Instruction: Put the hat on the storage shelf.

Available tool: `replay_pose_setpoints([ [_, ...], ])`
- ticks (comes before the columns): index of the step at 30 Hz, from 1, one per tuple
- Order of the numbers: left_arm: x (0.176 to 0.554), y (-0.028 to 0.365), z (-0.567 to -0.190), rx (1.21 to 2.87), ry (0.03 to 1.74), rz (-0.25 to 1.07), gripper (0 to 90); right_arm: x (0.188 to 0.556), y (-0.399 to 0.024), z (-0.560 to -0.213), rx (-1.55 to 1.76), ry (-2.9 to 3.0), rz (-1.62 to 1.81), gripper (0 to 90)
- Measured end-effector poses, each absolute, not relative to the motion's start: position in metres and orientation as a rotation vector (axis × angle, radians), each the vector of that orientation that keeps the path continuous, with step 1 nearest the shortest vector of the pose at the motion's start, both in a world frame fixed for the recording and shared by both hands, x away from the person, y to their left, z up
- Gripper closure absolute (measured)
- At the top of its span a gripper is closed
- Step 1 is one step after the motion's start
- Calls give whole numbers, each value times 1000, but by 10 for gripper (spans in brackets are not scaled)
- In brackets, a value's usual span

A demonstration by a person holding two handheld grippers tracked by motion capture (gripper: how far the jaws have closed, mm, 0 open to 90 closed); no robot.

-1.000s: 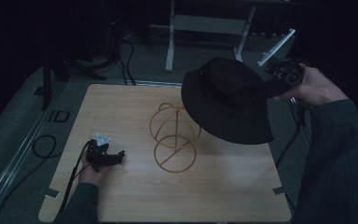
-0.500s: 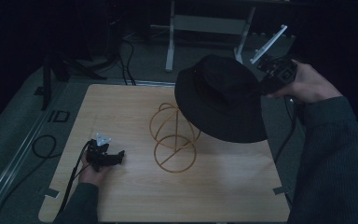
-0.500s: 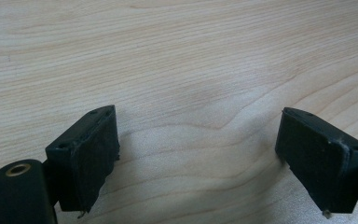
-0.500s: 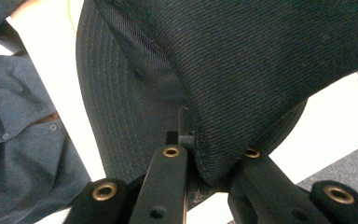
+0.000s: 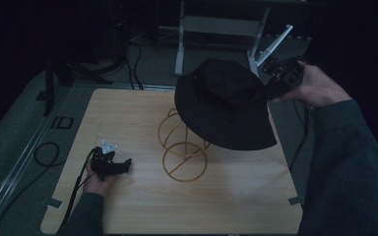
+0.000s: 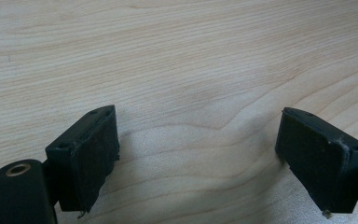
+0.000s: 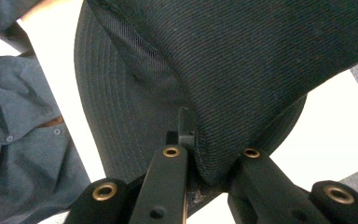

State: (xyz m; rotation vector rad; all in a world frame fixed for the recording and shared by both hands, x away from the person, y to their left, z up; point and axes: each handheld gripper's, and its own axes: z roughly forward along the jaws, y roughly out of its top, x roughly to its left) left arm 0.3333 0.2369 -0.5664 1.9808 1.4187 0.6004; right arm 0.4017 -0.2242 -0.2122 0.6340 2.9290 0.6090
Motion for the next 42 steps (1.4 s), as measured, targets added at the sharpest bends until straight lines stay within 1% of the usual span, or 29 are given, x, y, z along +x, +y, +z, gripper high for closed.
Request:
replay_pose_setpoints([
  [19, 333, 237, -566, 1980, 1419, 600, 136, 400, -182, -223, 500, 2993, 599, 874],
  [42, 333, 237, -566, 1982, 1418, 600, 136, 397, -138, -249, 395, 3065, 545, 871],
])
